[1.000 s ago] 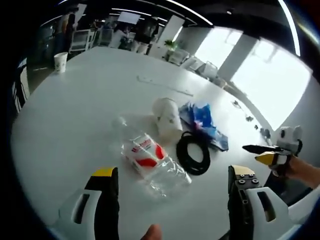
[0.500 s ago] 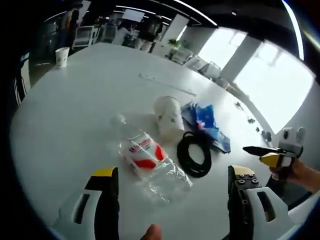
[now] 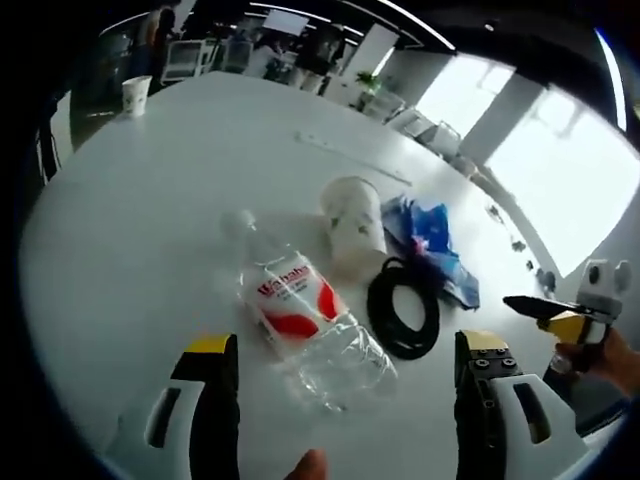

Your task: Arrange the tabletop items into an orderly group along one side of the table until the central work area is clear of visible clutter.

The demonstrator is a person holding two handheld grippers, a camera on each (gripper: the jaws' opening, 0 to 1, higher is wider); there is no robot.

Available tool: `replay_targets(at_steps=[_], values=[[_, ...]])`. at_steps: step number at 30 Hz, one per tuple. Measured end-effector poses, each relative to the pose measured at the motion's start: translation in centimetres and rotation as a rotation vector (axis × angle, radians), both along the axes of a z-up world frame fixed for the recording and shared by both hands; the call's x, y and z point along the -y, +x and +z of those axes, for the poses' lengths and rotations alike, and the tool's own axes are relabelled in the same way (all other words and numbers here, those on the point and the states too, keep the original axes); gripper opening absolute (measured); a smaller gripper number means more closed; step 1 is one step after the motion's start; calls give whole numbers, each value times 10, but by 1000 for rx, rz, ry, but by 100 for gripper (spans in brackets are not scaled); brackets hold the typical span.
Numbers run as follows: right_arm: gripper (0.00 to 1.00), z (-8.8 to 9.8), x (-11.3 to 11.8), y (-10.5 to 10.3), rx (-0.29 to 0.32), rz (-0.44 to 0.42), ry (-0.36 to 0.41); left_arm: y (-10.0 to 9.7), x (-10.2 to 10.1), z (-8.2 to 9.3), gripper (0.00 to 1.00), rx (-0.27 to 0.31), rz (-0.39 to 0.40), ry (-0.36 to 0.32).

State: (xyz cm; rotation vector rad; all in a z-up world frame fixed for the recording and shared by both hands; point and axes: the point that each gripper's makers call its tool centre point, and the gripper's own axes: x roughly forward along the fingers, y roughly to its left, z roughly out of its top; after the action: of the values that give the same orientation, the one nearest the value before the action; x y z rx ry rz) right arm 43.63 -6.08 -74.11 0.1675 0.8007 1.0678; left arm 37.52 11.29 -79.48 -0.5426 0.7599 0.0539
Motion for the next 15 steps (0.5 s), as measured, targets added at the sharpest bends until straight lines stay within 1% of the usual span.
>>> replay_targets(at_steps=[5, 6, 10, 15], values=[[75, -1, -1, -1, -5, 2, 0, 4, -3, -9, 86, -29, 50, 24], [75, -1, -1, -1, -7, 1, 0, 6, -3, -9, 86, -25, 59, 30], [75, -2, 0, -2, -11, -1, -3, 11, -2, -11, 87, -16, 91, 15], [75, -3, 2, -2, -16, -3, -6, 13, -4, -16, 87, -47, 113, 65]])
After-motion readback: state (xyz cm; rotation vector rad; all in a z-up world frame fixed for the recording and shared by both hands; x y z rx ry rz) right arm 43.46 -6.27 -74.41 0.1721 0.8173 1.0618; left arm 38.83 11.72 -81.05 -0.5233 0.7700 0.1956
